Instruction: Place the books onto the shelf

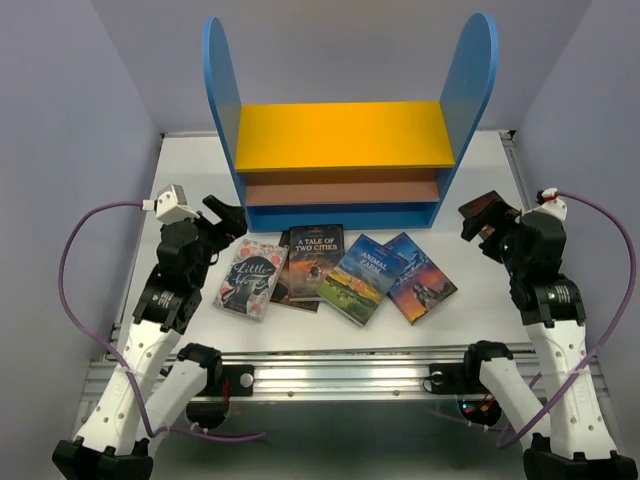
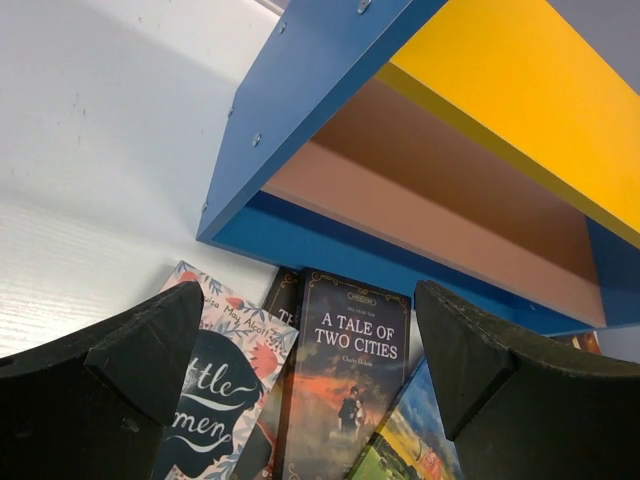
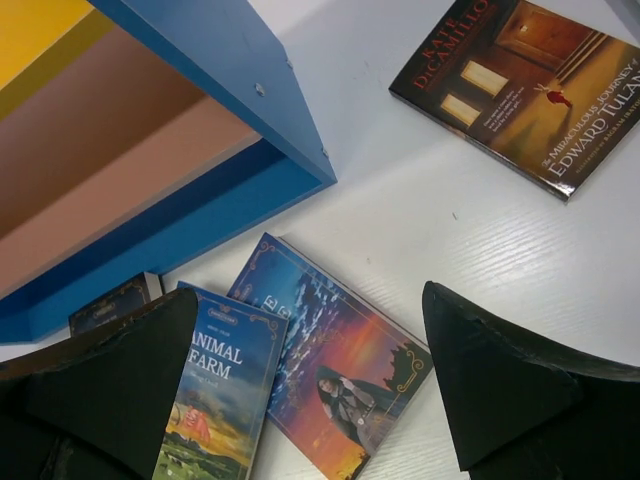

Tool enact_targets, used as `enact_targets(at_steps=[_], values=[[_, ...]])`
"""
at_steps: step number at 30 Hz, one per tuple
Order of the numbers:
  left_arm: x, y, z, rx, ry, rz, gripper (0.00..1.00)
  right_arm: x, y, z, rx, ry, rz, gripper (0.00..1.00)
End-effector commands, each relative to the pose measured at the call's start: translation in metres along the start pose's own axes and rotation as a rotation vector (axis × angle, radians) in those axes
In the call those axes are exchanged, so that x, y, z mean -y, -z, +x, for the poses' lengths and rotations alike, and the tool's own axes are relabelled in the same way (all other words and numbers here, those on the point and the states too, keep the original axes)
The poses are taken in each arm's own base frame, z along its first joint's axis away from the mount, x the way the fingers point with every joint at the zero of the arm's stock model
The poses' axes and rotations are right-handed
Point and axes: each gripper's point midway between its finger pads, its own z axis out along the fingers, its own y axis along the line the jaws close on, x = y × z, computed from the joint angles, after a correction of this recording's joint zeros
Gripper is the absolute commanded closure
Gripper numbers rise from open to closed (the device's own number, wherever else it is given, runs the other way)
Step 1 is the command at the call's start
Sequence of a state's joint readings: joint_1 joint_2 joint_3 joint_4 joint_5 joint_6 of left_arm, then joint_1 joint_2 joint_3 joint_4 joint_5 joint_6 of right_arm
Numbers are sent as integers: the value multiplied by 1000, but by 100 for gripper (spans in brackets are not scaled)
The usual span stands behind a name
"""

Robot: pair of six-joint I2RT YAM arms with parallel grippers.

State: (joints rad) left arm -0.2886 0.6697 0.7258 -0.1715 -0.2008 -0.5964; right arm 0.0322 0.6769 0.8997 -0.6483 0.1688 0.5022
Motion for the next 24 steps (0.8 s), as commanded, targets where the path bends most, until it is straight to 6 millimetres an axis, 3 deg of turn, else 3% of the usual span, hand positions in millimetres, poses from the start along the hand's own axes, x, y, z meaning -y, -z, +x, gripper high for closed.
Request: enact_targets(at_steps=[1,4,7,13,16,21,24], values=[[3,7,-13,51,11,8,1,-8,6,-6,28,7,-55,0],[6,6,-11,43,9,29,1,-23,11,3,-13,10,-150,0],[9,4,-7,24,6,43,1,-22,8,14,-43,-17,-154,0],[17,0,7,-34,10,91,1,-44,13,54,-203,6,-333,0],[21,-3,16,-63,12,125,1,-52,19,88,-348,-12,-422,0],[22,-5,18,-78,-5,121,1,-41,15,150,-542,-86,-447,0],[21,-6,20,-81,3,121,1,-43,16,160,-563,-126,-483,0]])
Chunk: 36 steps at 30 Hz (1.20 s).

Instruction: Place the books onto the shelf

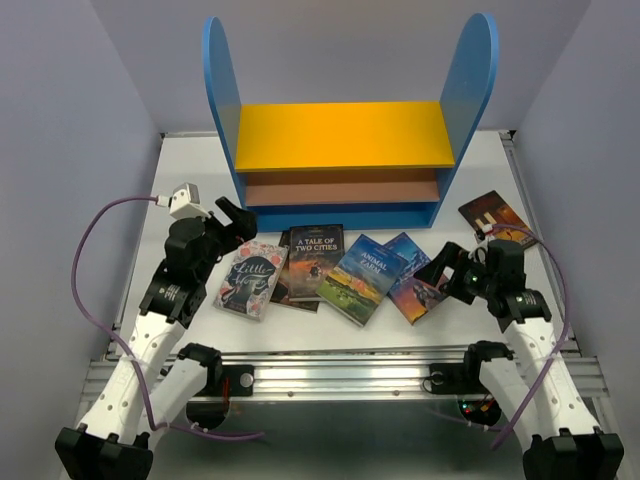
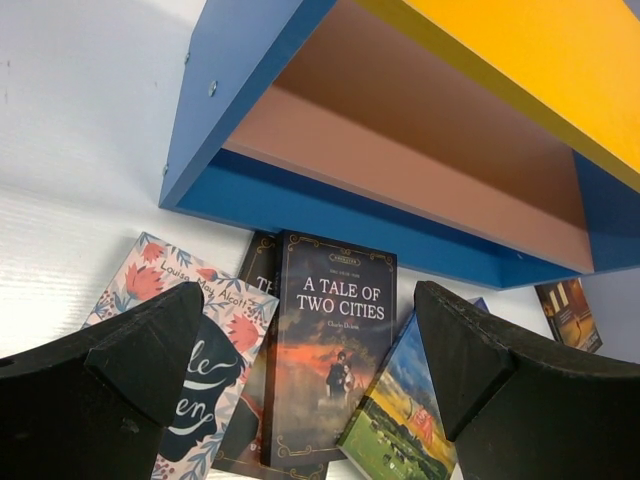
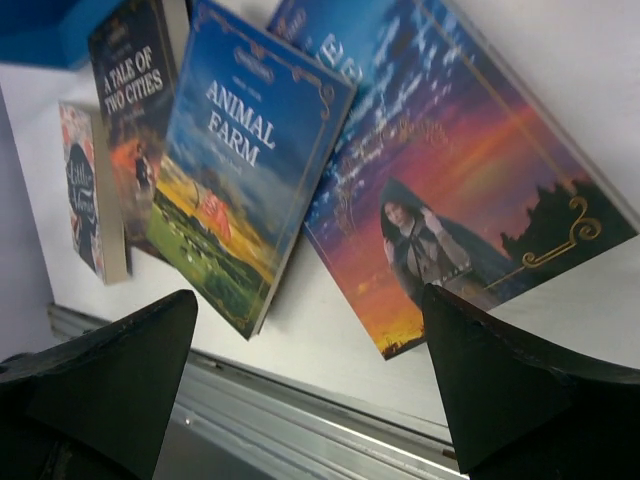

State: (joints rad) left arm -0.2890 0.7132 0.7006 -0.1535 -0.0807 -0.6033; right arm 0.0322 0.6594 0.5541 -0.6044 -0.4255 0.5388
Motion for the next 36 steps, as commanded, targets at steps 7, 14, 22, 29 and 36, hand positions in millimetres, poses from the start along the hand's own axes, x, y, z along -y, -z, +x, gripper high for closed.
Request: enact_targets(at_steps=[7,14,22,29,36], values=[[11,-7,1,4,14,52,1,-16,-15,31,-81,-84,-191,0],[9,-12,4,-3,16,43,1,-28,-39,59,-157,-28,-155,0],[5,-10,2,8,4,30,1,-29,-77,74,-130,-22,-46,0],[5,-12,4,1,6,29,1,-38,-92,71,-83,-64,-118,0],[6,-13,6,-8,4,33,1,-39,-104,82,-86,-90,-109,0]])
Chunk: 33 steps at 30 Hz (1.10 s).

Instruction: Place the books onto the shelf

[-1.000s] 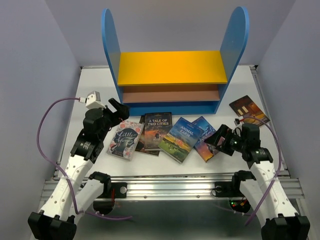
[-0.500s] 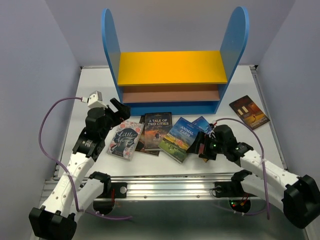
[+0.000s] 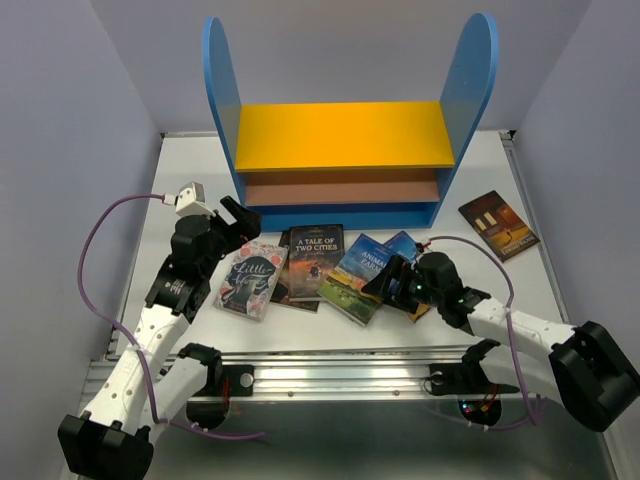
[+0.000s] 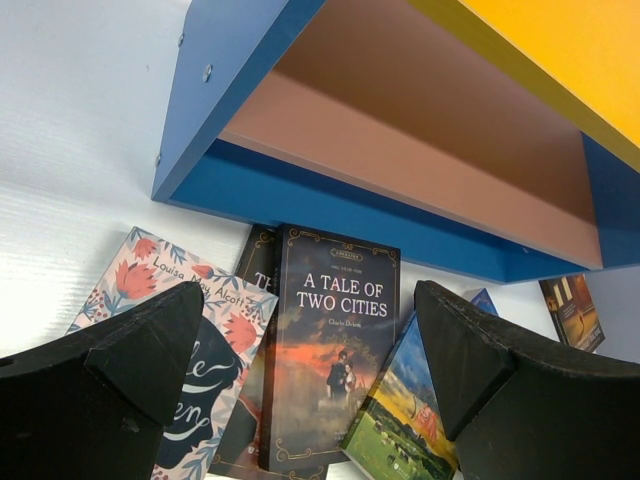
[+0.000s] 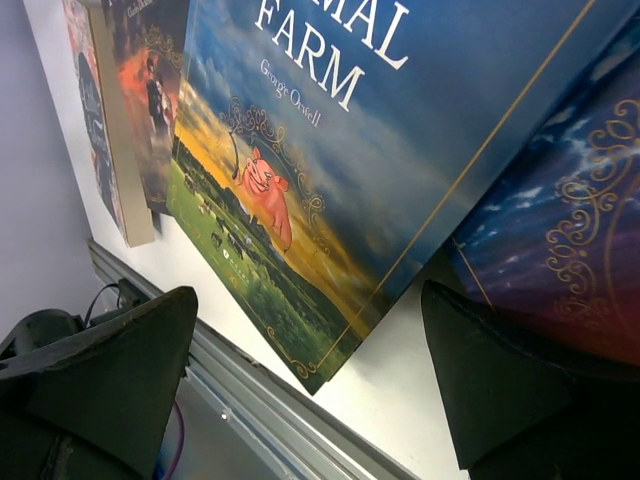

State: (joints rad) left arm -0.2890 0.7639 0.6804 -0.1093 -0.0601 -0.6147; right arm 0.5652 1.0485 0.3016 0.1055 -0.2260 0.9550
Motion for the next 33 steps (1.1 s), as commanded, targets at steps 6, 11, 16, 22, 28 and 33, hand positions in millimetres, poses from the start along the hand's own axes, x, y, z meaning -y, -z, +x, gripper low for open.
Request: enact_targets(at_steps=[6,11,16,22,28,33], values=[[7,-1,-2,15,-1,37,1,3,-16,-21,183,-72,6,8],[12,0,-3,8,-13,58,1,20,-21,-25,240,-126,53,17],[17,0,-7,12,-12,75,1,31,-28,-20,246,-191,64,26],[18,1,-7,13,-3,79,1,37,-30,-21,266,-190,61,52],[27,4,-6,2,-26,126,1,27,-30,-22,245,-110,44,89],[42,4,-6,10,-1,212,1,-5,-16,-34,278,4,-49,99]])
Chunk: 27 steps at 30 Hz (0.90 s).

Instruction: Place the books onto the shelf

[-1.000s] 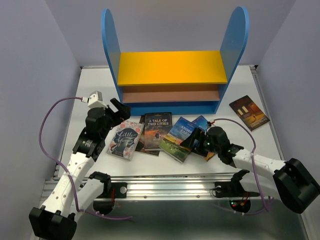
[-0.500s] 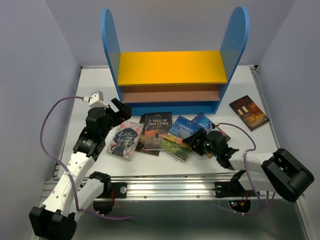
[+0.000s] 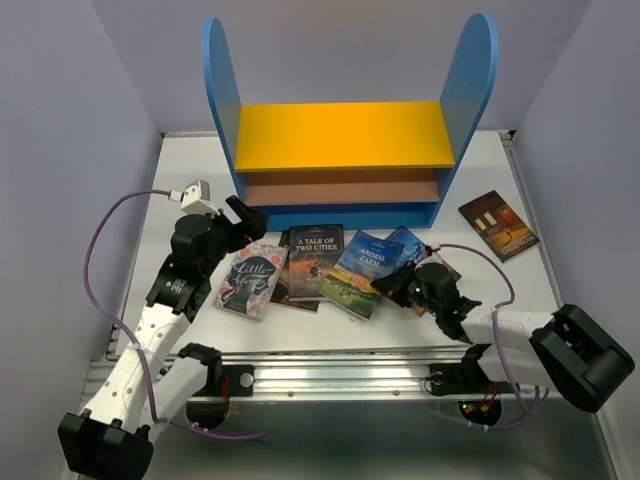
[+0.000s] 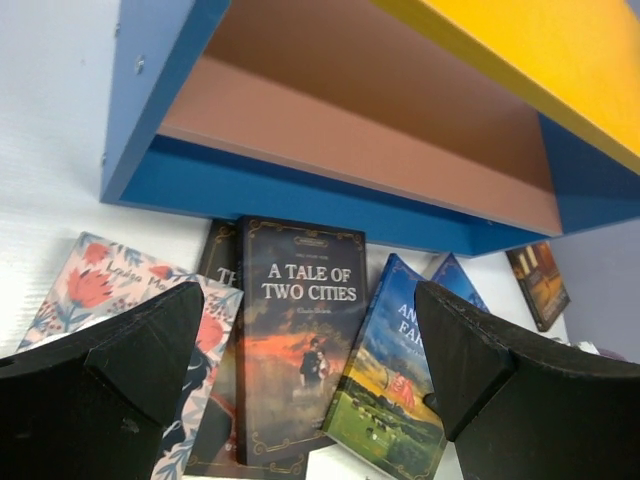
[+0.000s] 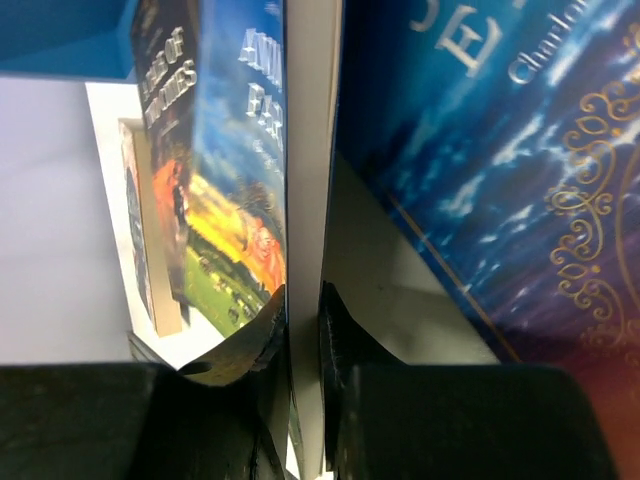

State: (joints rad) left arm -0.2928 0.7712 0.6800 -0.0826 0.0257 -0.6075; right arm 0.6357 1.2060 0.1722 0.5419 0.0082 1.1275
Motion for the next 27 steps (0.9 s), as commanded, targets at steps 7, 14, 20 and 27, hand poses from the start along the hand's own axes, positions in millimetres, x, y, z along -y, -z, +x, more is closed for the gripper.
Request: enact_targets(at_steps=[7,14,20,27], values=[[55,6,-10,70,-25,325,1,-55,26,-30,87,291,-146,99],[87,12,-1,36,-118,527,1,-92,52,-30,23,471,-232,99],[109,26,16,-29,-204,718,1,-127,77,-41,18,582,-278,99],[129,36,21,-32,-286,864,1,-163,93,-48,-8,646,-338,99]])
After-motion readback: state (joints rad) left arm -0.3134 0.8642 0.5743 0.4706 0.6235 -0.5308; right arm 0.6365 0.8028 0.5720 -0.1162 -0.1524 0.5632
